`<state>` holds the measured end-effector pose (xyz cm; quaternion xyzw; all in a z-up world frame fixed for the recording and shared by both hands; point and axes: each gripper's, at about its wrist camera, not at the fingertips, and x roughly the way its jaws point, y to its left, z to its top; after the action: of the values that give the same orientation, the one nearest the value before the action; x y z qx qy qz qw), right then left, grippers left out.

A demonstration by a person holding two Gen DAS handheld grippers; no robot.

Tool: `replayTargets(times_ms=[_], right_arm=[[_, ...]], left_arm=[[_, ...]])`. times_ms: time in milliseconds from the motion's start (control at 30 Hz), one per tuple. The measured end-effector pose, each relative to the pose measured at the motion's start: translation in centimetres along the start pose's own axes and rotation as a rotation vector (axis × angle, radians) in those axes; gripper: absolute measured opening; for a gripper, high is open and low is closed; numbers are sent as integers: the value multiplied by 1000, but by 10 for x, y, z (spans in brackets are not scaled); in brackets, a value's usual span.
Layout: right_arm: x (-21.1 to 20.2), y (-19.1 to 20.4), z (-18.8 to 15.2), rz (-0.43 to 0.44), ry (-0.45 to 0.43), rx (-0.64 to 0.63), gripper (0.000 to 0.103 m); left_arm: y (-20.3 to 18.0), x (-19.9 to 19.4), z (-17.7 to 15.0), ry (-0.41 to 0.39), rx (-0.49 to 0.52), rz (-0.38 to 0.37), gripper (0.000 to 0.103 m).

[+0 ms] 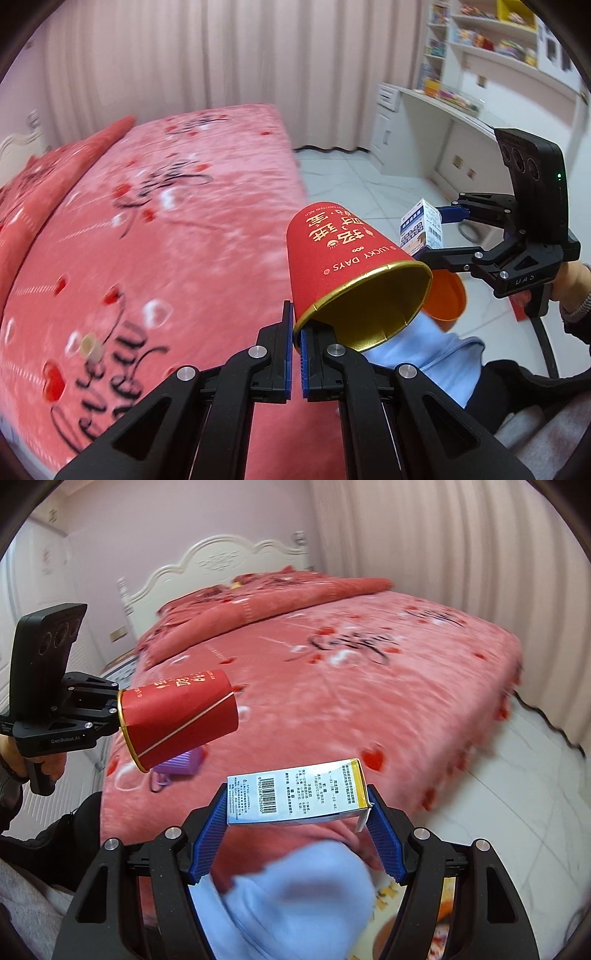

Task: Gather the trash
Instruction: 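Carry the red cup and milk carton over the orange bucket with both tools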

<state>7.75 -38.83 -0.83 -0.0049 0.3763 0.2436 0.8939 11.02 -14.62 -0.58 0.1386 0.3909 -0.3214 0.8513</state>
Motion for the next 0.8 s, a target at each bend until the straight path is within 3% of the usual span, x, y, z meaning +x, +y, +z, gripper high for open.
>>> replayTargets(times_ms=[333, 800], right_arm=[[-62, -82, -60, -150, -12, 169, 70], [-104, -159, -136, -278, 16, 358, 70]], left_arm=[[-78, 67, 47, 39, 162, -171, 5], [-170, 147, 84, 120, 329, -353, 5]])
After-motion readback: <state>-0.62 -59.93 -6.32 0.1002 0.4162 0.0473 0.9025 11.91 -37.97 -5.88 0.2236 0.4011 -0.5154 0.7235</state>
